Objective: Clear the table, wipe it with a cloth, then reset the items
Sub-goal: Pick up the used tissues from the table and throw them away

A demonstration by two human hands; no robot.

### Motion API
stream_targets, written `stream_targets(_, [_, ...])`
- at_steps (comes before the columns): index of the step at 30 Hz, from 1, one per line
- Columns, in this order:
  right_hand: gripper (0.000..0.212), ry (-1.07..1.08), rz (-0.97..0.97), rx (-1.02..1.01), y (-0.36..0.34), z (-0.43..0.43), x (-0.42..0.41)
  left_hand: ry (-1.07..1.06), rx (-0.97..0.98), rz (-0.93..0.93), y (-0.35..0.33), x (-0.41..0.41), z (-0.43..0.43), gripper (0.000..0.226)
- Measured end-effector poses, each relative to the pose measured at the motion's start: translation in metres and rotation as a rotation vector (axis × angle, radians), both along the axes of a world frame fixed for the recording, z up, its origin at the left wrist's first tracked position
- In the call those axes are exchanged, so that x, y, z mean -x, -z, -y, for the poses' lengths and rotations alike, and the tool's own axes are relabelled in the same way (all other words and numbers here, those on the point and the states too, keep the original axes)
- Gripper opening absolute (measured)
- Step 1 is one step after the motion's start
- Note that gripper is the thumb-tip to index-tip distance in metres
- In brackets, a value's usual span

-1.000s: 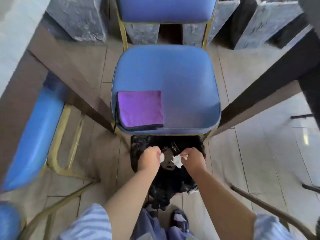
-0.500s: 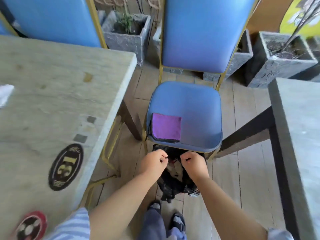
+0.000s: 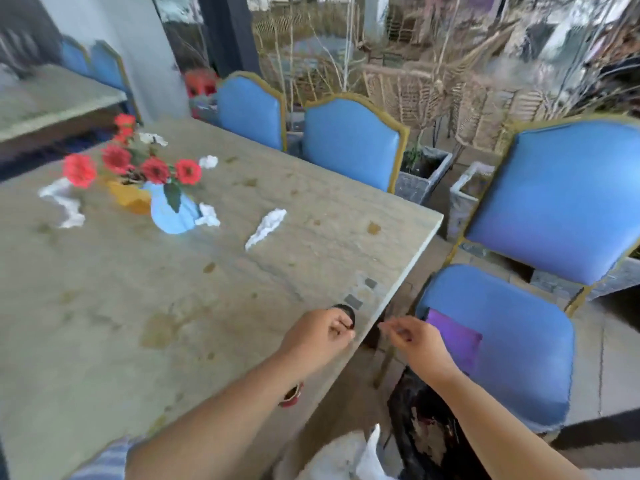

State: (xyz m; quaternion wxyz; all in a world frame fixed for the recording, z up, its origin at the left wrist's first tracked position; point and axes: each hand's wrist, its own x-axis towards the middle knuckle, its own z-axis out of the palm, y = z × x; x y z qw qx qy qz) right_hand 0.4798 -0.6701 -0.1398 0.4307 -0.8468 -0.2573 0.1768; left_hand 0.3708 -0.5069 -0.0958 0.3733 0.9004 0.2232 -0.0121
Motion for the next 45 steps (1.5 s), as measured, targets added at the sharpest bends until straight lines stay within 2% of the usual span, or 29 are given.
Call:
stream_targets(7, [0.011, -0.166, -0.026, -0.018, -0.008, -0.091, 0.000, -0.143, -0.014, 0.003, 0.007, 0.043, -0.094, 0.024])
stream_targets(10, [0.014, -0.248, 0.015, 0.060, -0.016, -0.135, -0.010, -0.216, 0.005, 0.030, 0.013, 0.042, -0.121, 0.026])
stream_targets(14, [0.012, -0.315, 0.059, 0.057, -0.024, -0.204, -0.045, -0.313, -0.041, 0.070, 0.018, 0.024, -0.160, 0.027])
stream_targets(18, [0.030, -0.349, 0.096, 0.068, -0.026, -0.277, -0.084, -0.450, -0.038, 0.106, 0.025, -0.007, -0.212, 0.028])
stream_targets(25, [0.053, -0.491, 0.131, 0.196, 0.010, -0.362, -0.128, -0.623, -0.115, 0.082, 0.036, -0.086, -0.309, 0.065])
stream_targets(28, [0.048, -0.569, 0.218, 0.278, 0.028, -0.373, -0.133, -0.626, -0.219, -0.011, 0.047, -0.109, -0.346, 0.072])
stream_targets(32, [0.027, -0.626, 0.250, 0.140, 0.043, -0.365, -0.138, -0.667, -0.305, -0.204, 0.063, -0.117, -0.371, 0.056])
stream_targets(35, [0.023, -0.586, 0.230, 0.038, 0.042, -0.355, -0.138, -0.714, -0.342, -0.072, 0.072, -0.111, -0.376, 0.026])
stream_targets(36, [0.023, -0.567, 0.241, 0.023, 0.040, -0.351, -0.137, -0.736, -0.306, -0.021, 0.073, -0.108, -0.374, 0.022])
stream_targets(39, [0.021, -0.487, 0.249, -0.019, 0.029, -0.337, -0.130, -0.747, -0.142, 0.124, 0.070, -0.092, -0.360, 0.025])
stream_targets(42, [0.019, -0.351, 0.161, -0.075, 0.016, -0.310, -0.113, -0.691, -0.046, 0.246, 0.056, -0.076, -0.328, 0.024])
stream_targets(45, [0.018, -0.243, 0.124, -0.133, 0.002, -0.269, -0.086, -0.603, 0.019, 0.298, 0.036, -0.060, -0.283, 0.020])
